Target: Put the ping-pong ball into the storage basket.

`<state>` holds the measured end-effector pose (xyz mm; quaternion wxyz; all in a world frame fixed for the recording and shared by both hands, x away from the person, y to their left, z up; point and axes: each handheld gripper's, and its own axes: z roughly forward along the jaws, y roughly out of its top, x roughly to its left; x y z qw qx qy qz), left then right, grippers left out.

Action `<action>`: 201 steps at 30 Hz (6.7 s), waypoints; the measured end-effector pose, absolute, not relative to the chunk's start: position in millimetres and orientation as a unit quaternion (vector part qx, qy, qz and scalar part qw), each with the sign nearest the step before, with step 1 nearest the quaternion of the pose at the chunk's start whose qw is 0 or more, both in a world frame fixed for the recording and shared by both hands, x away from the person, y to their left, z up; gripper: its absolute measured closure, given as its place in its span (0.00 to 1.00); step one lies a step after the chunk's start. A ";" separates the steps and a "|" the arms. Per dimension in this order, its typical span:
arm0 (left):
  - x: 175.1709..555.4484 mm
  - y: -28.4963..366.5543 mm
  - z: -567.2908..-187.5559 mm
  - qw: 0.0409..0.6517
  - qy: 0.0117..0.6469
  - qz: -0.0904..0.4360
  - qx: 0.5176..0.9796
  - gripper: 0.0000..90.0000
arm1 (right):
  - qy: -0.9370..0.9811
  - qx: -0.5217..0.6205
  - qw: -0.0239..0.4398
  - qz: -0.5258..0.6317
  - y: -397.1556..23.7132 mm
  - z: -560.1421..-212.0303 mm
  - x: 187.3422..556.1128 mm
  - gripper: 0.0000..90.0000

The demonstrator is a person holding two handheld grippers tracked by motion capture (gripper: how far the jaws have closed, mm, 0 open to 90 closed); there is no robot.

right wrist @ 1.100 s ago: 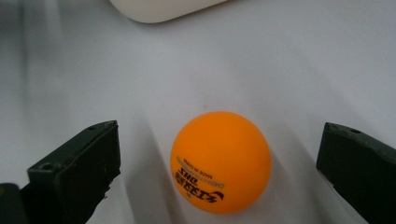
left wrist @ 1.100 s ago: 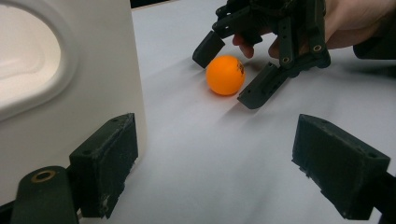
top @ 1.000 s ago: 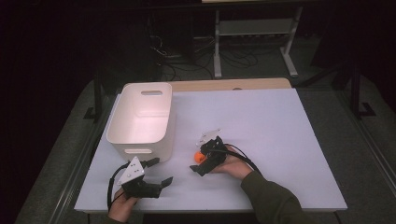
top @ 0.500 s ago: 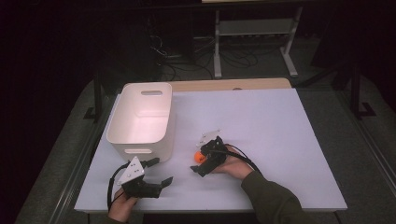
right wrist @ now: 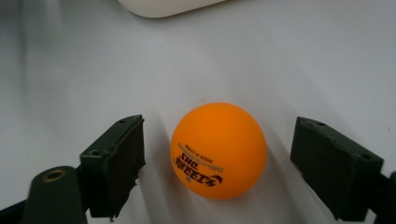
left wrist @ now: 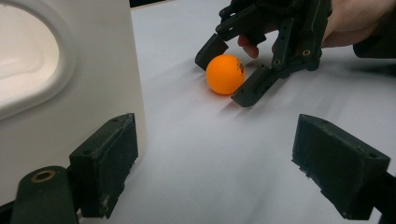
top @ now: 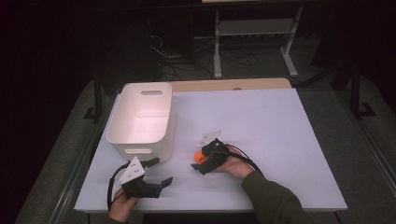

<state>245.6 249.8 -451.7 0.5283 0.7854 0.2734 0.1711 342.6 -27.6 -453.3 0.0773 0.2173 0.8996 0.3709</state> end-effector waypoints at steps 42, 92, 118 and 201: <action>245.6 249.9 -451.7 0.529 0.273 0.171 0.785 0.16 | 0.900 0.215 0.073 0.373 -31.2 -450.8 342.0 0.55; 245.3 249.8 -451.6 0.528 0.272 0.172 0.786 0.16 | 0.893 0.209 0.056 0.394 -25.7 -431.4 340.7 0.55; 245.6 250.0 -451.6 0.529 0.273 0.170 0.785 0.16 | 0.888 0.220 0.057 0.400 -32.5 -413.5 343.1 0.55; 245.6 250.3 -451.6 0.530 0.272 0.171 0.784 0.16 | 0.877 0.181 0.076 0.439 -6.4 -303.2 363.3 0.55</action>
